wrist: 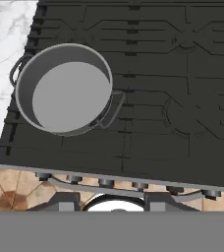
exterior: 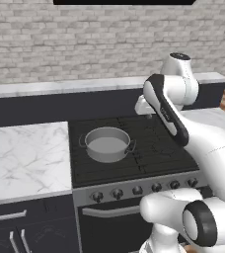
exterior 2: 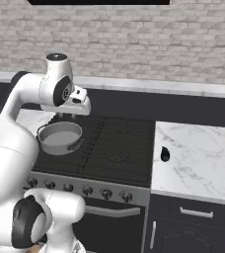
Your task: Turn on the burner for the pot on the stove. Wait thirty seconds for the pot to heat up. Then add the eggplant to the pot.
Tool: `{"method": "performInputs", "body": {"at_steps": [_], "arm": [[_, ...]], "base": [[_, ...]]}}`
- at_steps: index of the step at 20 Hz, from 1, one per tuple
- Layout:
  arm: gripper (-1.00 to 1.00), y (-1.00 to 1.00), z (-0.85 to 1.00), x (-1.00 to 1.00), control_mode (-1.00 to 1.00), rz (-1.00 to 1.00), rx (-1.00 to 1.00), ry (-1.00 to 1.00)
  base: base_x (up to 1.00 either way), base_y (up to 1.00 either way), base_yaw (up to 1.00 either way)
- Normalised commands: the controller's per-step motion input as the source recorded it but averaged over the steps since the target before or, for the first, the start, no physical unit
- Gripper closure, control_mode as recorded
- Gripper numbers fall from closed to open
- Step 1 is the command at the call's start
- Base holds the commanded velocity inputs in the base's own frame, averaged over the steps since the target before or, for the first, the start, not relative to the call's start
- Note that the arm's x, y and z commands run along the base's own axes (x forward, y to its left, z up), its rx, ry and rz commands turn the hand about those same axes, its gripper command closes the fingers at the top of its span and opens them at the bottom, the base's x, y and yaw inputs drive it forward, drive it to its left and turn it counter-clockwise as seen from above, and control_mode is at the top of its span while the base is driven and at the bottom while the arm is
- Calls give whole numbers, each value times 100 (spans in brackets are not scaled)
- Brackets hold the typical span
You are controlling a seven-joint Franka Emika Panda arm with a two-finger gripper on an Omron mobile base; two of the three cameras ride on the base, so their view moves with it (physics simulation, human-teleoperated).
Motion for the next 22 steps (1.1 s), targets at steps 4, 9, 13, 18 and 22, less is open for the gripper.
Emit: {"method": "performInputs", "body": {"at_steps": [4,9,13,18,22], "arm": [[-100,0,0,-24,-100,0,-1,-12],[-100,18,-2,-89,-100,0,0,-18],[-100,30,-14,-86,-100,0,0,-11],[-100,43,-32,-78,-100,0,0,-7],[-100,46,-36,-53,-100,0,0,-2]], "base": [[0,0,0],[0,0,0],[0,0,0],[0,0,0],[0,0,0]]}}
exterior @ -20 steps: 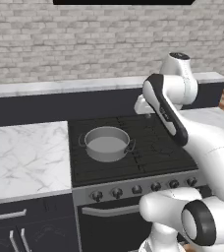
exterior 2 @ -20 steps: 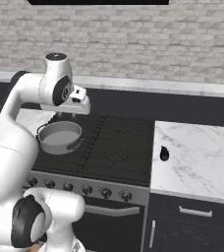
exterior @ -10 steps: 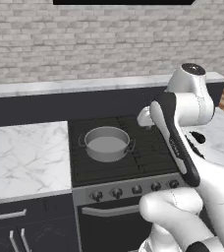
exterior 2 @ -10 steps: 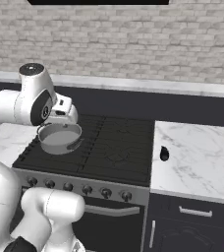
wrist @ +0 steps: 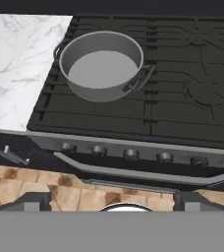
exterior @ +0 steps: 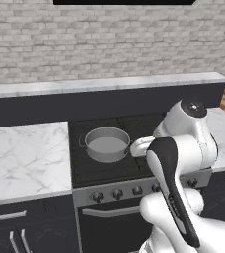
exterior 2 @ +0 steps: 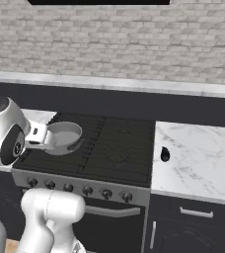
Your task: Turn on the burner for the pot on the stove. Wait thirty seconds for the pot to heat up. Then add the eggplant to the pot.
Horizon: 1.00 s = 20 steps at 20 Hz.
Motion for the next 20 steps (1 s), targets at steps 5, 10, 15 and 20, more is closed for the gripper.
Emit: {"method": "performInputs", "body": {"at_steps": [5,10,15,20], "arm": [[-100,45,-45,-26,-100,0,5,9],[-100,49,-50,-15,-100,0,11,12],[-100,34,-54,-18,-100,0,15,10],[-100,35,-57,-19,-100,0,5,3]], "base": [[0,0,0],[0,0,0],[0,0,0],[0,0,0]]}}
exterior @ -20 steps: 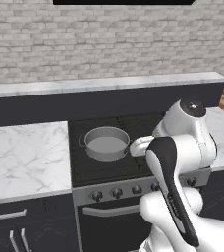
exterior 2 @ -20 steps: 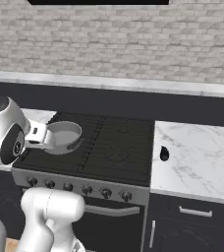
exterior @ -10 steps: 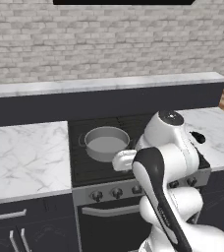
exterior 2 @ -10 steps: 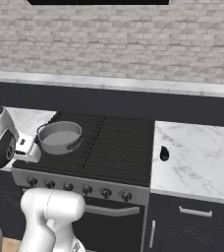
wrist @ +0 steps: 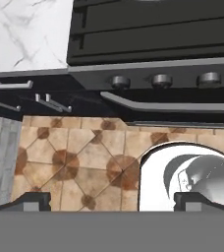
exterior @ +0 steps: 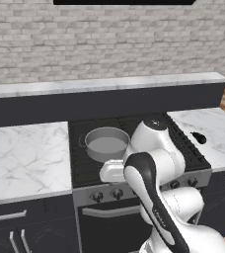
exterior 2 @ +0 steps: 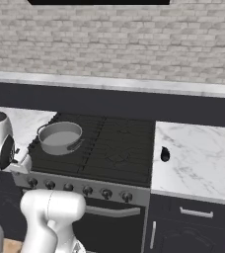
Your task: Turn on the burner for the pot on the stove. Wait thirty seconds for the pot to heat up. Then add the eggplant to the pot.
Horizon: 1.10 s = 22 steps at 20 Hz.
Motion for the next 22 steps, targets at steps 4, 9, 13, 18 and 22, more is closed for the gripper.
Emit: {"method": "performInputs", "body": {"at_steps": [4,9,13,18,22], "arm": [[-100,22,-67,-12,-100,0,0,4],[-100,7,-80,-3,-100,0,0,8],[-100,13,-82,-38,-100,-1,2,-24],[-100,0,-79,-32,-100,-4,27,-36],[-100,0,-41,-21,-100,-4,14,-39]], "base": [[0,0,0],[0,0,0],[0,0,0],[0,0,0],[0,0,0]]}}
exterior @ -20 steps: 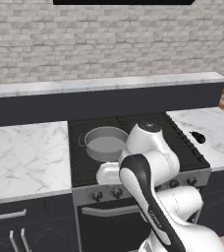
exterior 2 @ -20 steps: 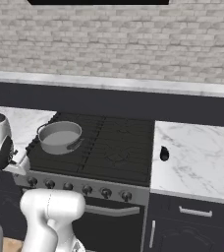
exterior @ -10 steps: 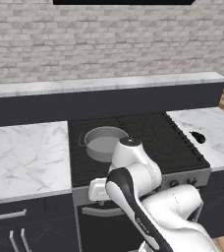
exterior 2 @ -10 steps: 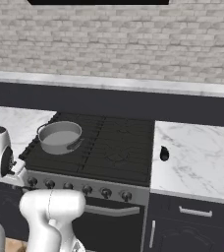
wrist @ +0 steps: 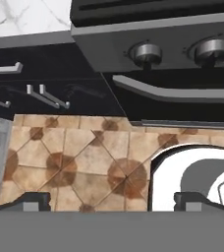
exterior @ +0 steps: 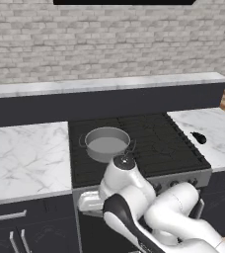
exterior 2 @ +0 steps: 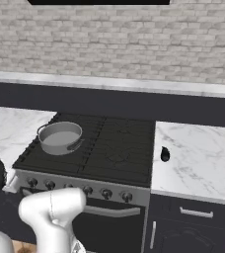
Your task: Turn on the burner for the pot on the stove. Wait thirty seconds for the pot to heat up. Then add the eggplant to the pot.
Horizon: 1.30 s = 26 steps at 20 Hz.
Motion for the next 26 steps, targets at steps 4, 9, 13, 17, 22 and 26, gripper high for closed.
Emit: {"method": "performInputs", "body": {"at_steps": [4,9,13,17,22,26], "arm": [[-100,-8,-3,-17,-100,-5,1,-37],[-100,-33,0,-31,-100,-1,2,-34],[-100,-45,-38,-53,-100,0,5,-36],[-100,-37,-80,-47,-100,0,18,-39],[-100,-34,-81,-51,-100,0,24,-43],[-100,-28,-58,-37,-100,0,18,-48]], "base": [[0,0,0],[0,0,0],[0,0,0],[0,0,0],[0,0,0],[0,0,0]]}}
